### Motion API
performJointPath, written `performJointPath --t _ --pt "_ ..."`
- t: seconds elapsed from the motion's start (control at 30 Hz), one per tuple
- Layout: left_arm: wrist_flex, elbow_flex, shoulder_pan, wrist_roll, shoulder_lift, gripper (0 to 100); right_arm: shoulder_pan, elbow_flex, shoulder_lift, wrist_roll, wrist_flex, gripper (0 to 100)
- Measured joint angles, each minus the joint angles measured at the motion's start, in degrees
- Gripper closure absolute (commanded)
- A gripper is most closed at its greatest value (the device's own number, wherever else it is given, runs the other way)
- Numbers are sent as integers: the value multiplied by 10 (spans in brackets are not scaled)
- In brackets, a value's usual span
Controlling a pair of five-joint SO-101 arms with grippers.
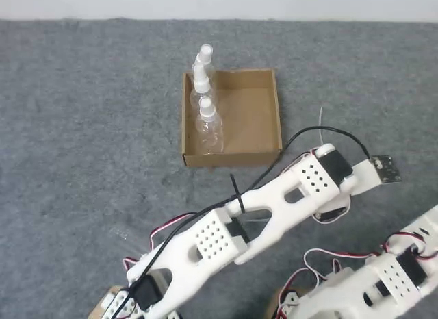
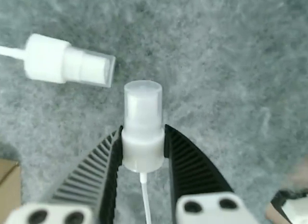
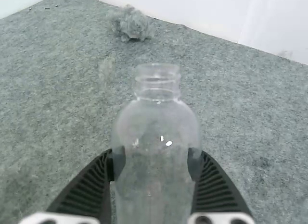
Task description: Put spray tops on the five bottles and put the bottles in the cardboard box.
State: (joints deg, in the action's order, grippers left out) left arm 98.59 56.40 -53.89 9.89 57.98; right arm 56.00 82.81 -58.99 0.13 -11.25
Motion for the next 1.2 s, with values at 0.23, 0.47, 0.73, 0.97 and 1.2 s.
performJointPath --t 0.23,0.47,0.73,0.97,1.2 --pt "0 -32 0 -18 -40 990 -21 0 0 0 0 934" --pt "0 -71 1 -33 -99 990 -44 0 0 0 0 935" --pt "0 -135 25 -33 -226 990 -55 0 0 0 0 936" --pt "1 -178 64 -41 -340 990 -104 0 0 0 0 936" --pt "-9 -213 63 -76 -399 990 -143 0 0 0 0 936"
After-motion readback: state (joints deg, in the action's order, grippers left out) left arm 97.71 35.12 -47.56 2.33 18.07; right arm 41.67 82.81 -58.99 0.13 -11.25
